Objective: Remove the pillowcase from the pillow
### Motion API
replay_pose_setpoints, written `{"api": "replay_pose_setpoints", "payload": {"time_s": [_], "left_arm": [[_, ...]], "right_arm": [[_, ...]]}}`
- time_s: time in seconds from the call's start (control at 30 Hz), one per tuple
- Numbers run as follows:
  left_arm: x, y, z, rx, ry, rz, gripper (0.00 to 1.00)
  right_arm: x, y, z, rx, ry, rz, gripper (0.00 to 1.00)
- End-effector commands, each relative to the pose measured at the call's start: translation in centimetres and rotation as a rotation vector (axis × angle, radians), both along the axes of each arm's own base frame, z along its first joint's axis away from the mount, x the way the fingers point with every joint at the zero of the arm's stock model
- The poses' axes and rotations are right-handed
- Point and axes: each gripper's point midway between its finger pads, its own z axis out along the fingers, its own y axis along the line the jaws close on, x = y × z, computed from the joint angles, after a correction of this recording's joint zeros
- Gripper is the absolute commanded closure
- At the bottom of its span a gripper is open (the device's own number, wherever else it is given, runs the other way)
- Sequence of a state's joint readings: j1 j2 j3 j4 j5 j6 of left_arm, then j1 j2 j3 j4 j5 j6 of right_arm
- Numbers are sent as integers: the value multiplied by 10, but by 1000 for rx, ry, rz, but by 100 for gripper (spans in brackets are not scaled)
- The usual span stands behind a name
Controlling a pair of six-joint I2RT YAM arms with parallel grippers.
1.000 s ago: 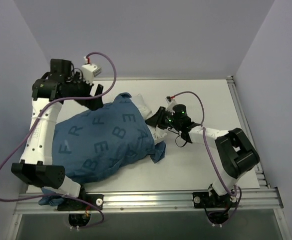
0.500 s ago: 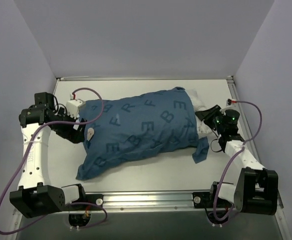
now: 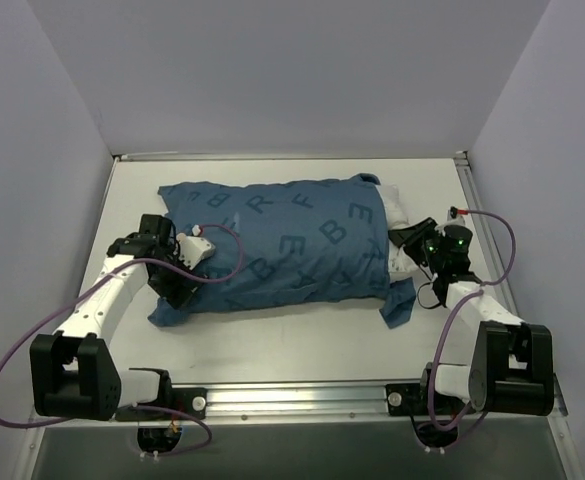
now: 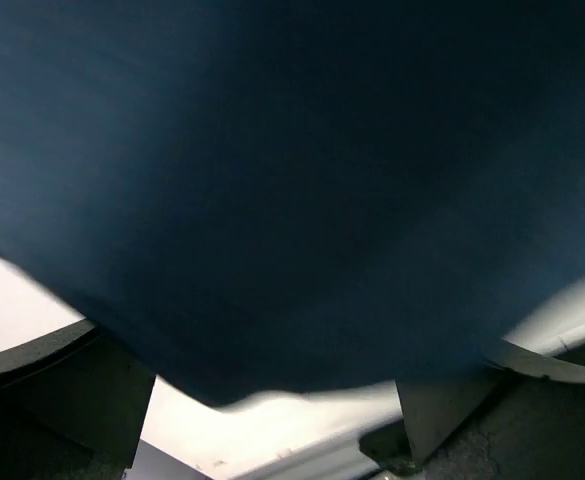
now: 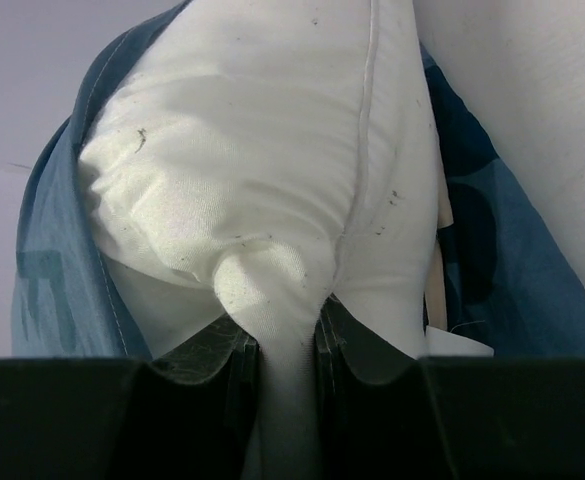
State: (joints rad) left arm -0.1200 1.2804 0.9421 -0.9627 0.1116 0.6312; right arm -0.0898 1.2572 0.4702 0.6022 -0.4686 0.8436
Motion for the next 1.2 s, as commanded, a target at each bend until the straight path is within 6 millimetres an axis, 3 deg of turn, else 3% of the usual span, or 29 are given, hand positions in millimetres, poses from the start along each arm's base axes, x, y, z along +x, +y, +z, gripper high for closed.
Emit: {"api": "replay_pose_setpoints", "payload": {"time_s": [0.0,0.13,0.17,0.23,0.27,0.3,0.4,0.43,0.47,0.53,0.63,0.73,0.8,1.03,1.13,1.17], "left_arm": [[66,21,12,72,-237,109,6],[61,20,-11,77,-208,82,6],[57,16,-20,55,-198,73,13],[54,19,-26,56,-190,84,43],[54,21,-27,58,-187,87,94],[56,28,-25,64,-193,123,98],[71,62,1,126,-289,242,98],[73,92,11,151,-319,337,98],[76,107,23,166,-355,373,98],[80,149,52,200,-421,482,98],[80,191,84,232,-484,571,98],[82,208,107,229,-524,612,98],[80,207,108,203,-514,610,98],[82,178,107,64,-527,553,98],[80,159,109,10,-533,520,98],[80,157,109,1,-534,521,98]], "right_arm": [[8,5,11,-16,-22,35,100],[11,9,15,-1,-38,55,100],[12,10,16,-3,-40,64,100],[13,10,19,-6,-41,72,100],[14,9,22,-12,-48,76,100],[14,8,23,-14,-45,77,100],[18,-12,37,-23,-67,45,100],[19,-20,45,-31,-85,28,100],[23,-41,54,-42,-103,-20,100],[20,-58,66,-53,-121,-48,100],[19,-85,85,-38,-156,-124,100],[17,-104,102,14,-219,-187,100],[20,-107,111,3,-218,-182,100],[17,-77,114,-93,-209,-76,100],[15,-23,110,-137,-209,110,100],[7,16,104,-150,-190,223,88]]}}
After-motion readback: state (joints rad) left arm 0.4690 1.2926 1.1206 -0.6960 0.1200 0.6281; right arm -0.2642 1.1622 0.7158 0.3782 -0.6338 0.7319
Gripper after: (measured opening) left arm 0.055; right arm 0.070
